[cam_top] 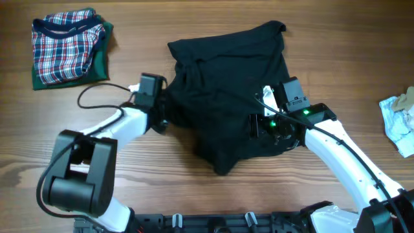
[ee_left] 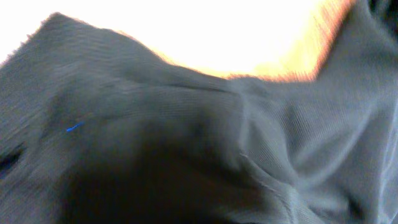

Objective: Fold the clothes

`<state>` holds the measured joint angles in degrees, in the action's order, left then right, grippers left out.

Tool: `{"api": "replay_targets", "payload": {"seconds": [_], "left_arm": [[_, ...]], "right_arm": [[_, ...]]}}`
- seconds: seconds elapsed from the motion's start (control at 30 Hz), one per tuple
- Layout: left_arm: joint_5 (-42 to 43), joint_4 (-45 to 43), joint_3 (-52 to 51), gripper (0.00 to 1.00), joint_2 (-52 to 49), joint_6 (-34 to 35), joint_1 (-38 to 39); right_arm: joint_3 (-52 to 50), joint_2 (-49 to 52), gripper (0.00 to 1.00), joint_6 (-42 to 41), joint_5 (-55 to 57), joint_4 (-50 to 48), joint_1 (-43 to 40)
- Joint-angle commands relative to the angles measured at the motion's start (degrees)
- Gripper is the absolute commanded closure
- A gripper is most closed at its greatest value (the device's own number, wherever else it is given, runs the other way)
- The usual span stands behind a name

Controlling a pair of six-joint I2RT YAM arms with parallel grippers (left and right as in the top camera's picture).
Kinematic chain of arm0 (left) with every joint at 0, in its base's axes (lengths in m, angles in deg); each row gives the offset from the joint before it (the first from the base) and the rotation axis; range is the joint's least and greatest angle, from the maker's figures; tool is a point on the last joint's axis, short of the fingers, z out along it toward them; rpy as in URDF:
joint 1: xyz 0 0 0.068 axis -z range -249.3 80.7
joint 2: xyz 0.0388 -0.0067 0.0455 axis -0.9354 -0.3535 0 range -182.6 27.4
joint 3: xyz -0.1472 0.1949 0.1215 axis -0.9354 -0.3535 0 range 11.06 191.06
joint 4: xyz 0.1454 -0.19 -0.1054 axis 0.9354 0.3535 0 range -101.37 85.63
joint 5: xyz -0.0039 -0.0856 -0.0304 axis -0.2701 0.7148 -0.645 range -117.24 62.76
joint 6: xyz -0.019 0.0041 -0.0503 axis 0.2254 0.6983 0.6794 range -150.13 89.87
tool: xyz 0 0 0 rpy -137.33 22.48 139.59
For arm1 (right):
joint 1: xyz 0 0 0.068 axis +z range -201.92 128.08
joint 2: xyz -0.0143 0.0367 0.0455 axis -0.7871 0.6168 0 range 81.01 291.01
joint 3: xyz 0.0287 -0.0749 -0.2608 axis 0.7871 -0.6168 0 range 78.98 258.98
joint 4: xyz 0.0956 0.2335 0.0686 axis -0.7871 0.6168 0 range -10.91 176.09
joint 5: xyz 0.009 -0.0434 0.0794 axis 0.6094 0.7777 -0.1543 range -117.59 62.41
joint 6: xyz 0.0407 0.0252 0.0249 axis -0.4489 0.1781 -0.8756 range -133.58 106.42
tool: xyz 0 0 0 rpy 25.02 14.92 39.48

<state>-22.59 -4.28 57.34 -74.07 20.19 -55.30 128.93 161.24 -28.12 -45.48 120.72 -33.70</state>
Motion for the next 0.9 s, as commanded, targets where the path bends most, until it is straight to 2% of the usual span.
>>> {"api": "replay_targets", "payload": {"seconds": [0.0,0.17,0.23,0.3,0.37,0.4,0.53,0.57,0.67,0.8,0.87], "left_arm": [[-11.82,4.48,-6.01,0.93,-11.17,1.33,-12.35],[-11.15,5.62,-5.99,0.89,-11.17,1.33,-23.67],[-6.03,6.64,-5.99,0.91,-11.17,1.31,-25.88],[3.26,6.6,-5.99,0.94,-11.17,1.31,-26.12],[11.74,6.64,-5.99,0.95,-11.17,0.33,-24.65],[12.98,6.64,-5.99,0.95,-11.17,-0.87,-23.65],[12.68,7.72,-6.01,0.93,-11.17,-2.16,-17.77],[12.13,7.32,-6.01,0.93,-11.17,-2.14,-14.78],[7.23,7.1,-6.01,0.93,-11.17,-2.12,-10.62],[6.14,5.79,-6.01,0.94,-11.17,-2.12,-5.42],[4.92,5.05,-6.01,0.94,-11.17,-2.12,-2.95]], "right_arm": [[-0.17,-0.52,0.23,-2.34,2.71,-3.08,-1.22],[-0.17,-0.52,0.17,-2.51,3.19,-9.49,-1.6],[-0.17,-0.28,0.17,-2.01,4.52,-14.58,-1.6],[-0.17,0.7,0.17,-1.95,7.76,-22.03,-1.6],[-0.13,2.56,0.16,-0.39,11.21,-29.57,-1.62],[0.09,3.76,0.16,-0.42,12.33,-32.06,-1.9],[5.7,12.68,0.16,-0.13,8.94,-34.71,-6.82],[10.95,17.97,0.16,1.9,5.66,-32.81,-9.6],[18.84,24.76,0.16,7.72,4.66,-29.53,-11.02],[24.28,32.24,0.25,10.03,2.78,-29.4,-11.02],[26.47,35.89,0.33,10.03,2.56,-29.42,-11.02]]}}
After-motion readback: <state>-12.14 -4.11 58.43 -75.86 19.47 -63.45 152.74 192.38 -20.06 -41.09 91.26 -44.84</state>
